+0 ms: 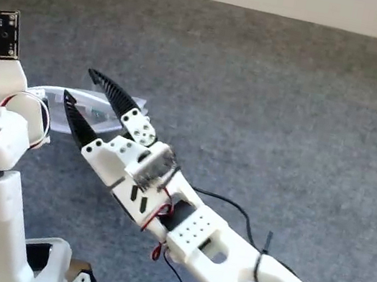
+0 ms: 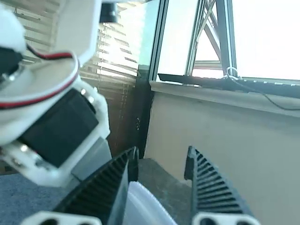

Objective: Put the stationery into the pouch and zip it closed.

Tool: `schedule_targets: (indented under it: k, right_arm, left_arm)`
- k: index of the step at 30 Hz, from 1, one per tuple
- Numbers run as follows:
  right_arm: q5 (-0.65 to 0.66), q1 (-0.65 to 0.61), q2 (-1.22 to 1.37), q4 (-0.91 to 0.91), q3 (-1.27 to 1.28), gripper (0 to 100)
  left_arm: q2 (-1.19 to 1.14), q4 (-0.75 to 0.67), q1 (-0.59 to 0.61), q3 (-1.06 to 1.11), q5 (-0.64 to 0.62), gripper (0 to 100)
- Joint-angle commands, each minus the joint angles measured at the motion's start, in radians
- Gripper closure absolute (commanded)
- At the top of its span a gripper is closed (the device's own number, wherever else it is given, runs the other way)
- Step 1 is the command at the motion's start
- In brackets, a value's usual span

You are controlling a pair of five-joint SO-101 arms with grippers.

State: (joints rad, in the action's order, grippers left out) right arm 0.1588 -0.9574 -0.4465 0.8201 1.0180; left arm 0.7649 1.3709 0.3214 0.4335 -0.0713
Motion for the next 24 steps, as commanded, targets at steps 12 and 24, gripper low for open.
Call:
schedule_targets:
  k: [12, 24]
  right_arm:
    - [-0.209, -0.012, -0.498, -0.527, 0.042, 85.0]
    - [-0.207, -0.022, -0.75, -0.892, 0.053, 85.0]
  left_arm:
    - [-0.007, -0.003, -0.016, 0.016, 0.006, 99]
    - [-0.007, -0.005, -0.016, 0.016, 0.006, 99]
